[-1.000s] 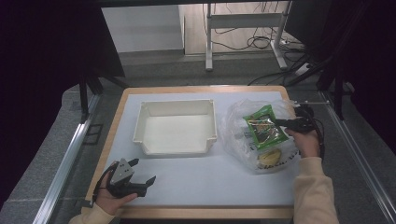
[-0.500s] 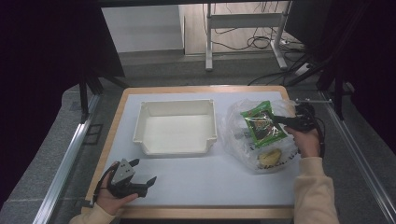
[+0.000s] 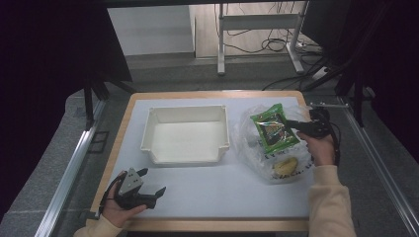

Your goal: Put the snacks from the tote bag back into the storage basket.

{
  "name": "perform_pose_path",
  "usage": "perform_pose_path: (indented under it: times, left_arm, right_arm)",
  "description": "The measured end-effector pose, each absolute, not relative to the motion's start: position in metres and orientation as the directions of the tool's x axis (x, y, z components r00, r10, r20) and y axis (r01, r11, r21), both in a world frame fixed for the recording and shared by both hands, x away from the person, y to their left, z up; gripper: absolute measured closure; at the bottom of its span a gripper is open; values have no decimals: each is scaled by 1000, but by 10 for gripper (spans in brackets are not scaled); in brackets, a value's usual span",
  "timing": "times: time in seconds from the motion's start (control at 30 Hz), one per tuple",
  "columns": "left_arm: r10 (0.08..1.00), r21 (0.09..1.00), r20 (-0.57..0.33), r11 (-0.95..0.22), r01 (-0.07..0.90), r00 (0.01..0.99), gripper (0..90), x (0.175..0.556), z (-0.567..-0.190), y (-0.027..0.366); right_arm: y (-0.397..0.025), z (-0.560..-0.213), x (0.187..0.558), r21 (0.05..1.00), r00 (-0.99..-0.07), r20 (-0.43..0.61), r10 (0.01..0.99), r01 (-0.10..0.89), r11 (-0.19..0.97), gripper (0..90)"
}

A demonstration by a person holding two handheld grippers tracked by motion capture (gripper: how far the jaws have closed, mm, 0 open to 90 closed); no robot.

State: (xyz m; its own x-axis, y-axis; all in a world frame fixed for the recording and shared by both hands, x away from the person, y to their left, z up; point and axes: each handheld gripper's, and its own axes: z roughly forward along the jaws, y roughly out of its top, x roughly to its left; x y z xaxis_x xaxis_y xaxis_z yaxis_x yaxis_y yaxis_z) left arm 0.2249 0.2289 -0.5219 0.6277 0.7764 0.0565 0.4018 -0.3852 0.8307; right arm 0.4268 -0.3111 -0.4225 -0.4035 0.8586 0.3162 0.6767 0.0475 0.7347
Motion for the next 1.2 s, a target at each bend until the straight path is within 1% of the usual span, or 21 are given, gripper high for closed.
perform_pose_path:
  times: [1.2]
  left_arm:
    - [773,825,58,-393,405,632,103,226,-524,227]
  right_arm:
    - [-281,-415,428,764,-449,318,835,643,55,900]
